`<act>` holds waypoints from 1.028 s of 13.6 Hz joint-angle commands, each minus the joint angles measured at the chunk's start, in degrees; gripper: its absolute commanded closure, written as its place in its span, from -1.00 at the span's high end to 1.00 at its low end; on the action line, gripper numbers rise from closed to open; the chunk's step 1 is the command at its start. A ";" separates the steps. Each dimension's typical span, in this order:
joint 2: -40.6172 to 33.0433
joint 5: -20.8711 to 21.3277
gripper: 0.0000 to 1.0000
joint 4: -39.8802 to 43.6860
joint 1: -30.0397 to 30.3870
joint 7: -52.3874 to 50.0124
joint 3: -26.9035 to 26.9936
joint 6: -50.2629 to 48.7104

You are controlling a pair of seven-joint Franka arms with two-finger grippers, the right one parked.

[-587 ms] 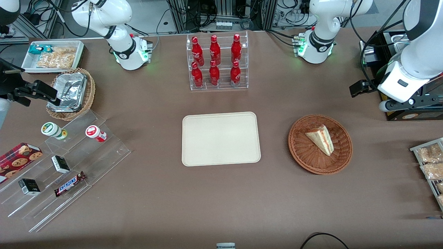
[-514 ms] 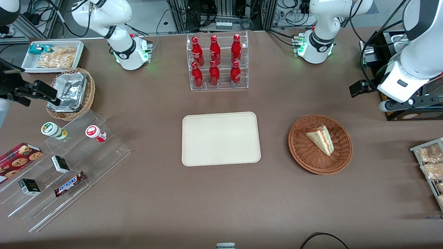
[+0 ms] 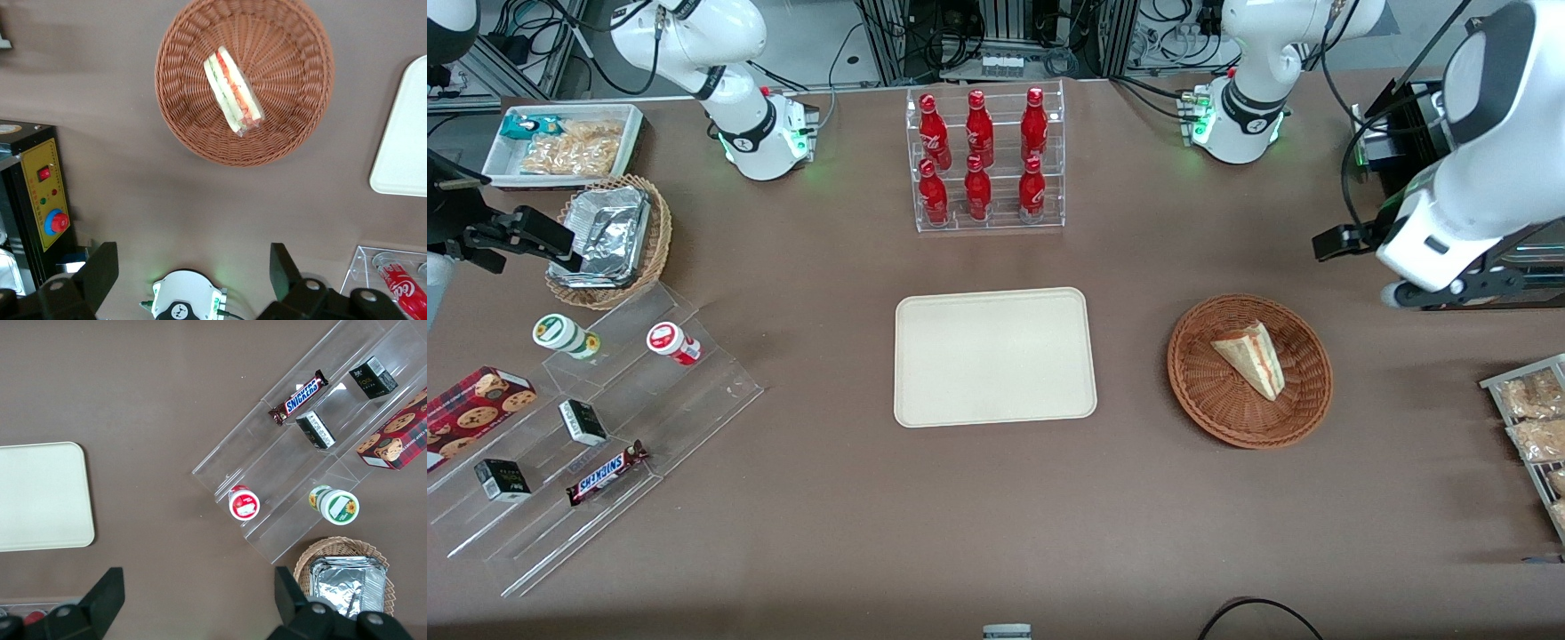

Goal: Place sandwich from basket to tray
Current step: 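Move the left gripper over the wrapped sandwich in the wicker basket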

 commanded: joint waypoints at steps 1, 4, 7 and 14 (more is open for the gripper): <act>0.46 0.40 1.00 -5.15 -0.10 0.52 -0.38 4.84; -0.15 0.48 1.00 -15.68 -1.68 0.51 -0.47 15.72; 0.19 0.48 1.00 -22.38 -1.86 -0.10 -0.47 25.49; 3.18 0.39 1.00 -31.28 -2.56 -19.83 -0.47 46.51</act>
